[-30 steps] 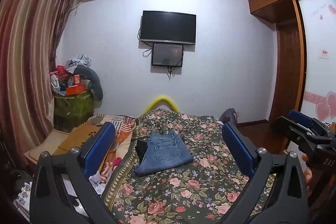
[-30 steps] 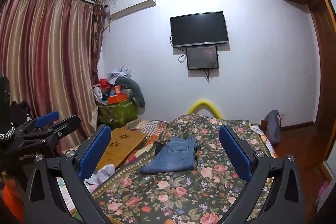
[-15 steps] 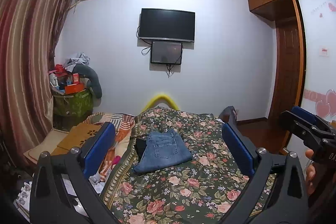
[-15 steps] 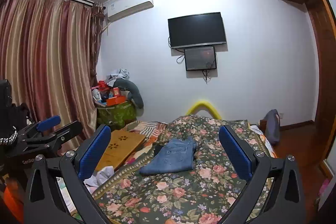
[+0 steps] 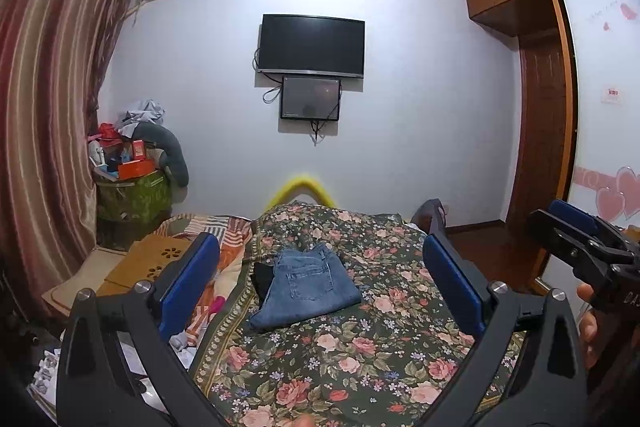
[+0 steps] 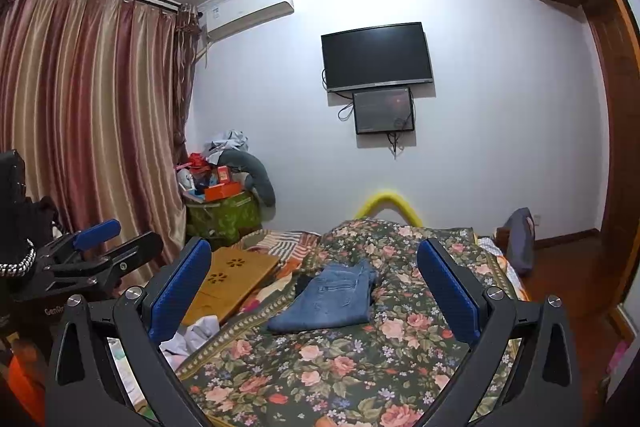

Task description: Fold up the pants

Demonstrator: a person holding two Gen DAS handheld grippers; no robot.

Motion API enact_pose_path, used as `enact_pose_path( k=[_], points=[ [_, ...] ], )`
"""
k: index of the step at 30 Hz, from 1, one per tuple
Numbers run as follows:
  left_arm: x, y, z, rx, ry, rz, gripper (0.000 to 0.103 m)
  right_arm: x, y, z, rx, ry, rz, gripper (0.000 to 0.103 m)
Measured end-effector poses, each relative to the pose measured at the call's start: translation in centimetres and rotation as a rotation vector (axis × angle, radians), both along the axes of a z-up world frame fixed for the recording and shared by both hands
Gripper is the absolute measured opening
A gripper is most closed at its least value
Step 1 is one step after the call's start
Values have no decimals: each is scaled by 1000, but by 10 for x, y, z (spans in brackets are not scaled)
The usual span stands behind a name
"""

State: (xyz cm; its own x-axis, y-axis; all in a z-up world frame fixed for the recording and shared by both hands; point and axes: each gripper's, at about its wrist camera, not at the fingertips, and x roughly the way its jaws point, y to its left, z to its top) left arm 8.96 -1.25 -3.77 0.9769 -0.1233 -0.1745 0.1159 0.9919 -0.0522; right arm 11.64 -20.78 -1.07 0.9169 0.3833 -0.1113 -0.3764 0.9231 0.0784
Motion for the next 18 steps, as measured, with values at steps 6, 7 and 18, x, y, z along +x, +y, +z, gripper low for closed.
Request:
enact_pose_path(
  k=[6,7,18],
  points=[
    [1,-4,-3,15,6,-5,103,0,1,0,1,-1,2,103],
    [2,-4,-3,15,7,-6,103,0,1,0,1,0,1,103],
    [2,-2,-1,4,5,-13,103,2,-1,-1,1,9,6,103]
  ],
)
